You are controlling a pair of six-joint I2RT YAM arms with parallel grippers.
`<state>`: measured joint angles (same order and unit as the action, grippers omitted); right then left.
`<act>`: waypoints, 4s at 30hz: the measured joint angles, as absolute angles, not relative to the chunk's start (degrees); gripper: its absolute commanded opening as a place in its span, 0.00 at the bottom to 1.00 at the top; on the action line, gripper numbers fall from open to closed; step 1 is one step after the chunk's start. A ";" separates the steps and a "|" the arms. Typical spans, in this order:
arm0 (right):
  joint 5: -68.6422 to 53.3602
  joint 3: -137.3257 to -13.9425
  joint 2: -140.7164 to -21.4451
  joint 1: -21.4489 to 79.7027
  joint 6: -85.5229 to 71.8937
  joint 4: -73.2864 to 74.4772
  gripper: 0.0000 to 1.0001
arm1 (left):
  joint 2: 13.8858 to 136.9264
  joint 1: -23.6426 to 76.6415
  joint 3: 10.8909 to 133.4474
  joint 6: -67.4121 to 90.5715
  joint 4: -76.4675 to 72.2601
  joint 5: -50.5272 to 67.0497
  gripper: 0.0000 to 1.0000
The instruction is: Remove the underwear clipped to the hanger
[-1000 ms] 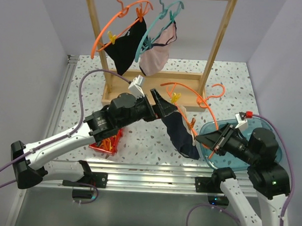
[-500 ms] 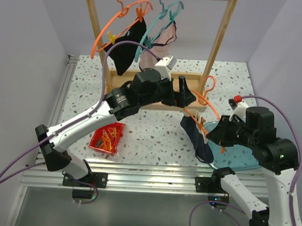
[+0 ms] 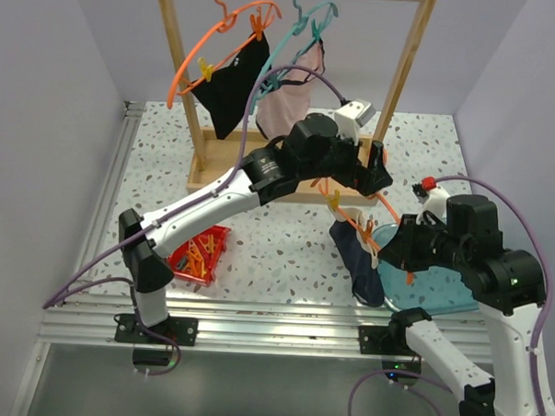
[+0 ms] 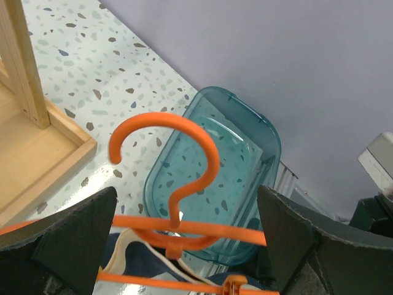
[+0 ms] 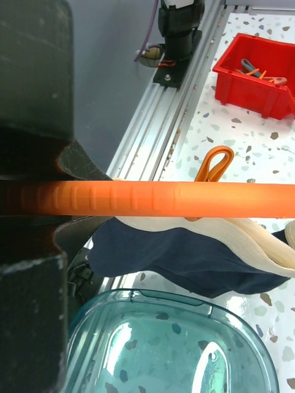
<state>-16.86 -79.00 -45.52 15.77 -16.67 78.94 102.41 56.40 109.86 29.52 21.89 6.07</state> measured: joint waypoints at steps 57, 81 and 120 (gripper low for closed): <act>-29.06 -69.21 -48.10 16.03 -42.06 64.01 0.99 | 76.25 46.41 74.98 61.91 48.60 -13.26 0.02; -28.58 -62.65 -47.40 16.03 -35.05 68.10 0.99 | 91.96 49.52 61.47 22.35 27.94 -1.91 0.46; -31.29 -58.52 -56.88 17.61 -32.84 63.96 0.99 | 96.01 53.01 81.12 30.41 43.27 -1.65 0.00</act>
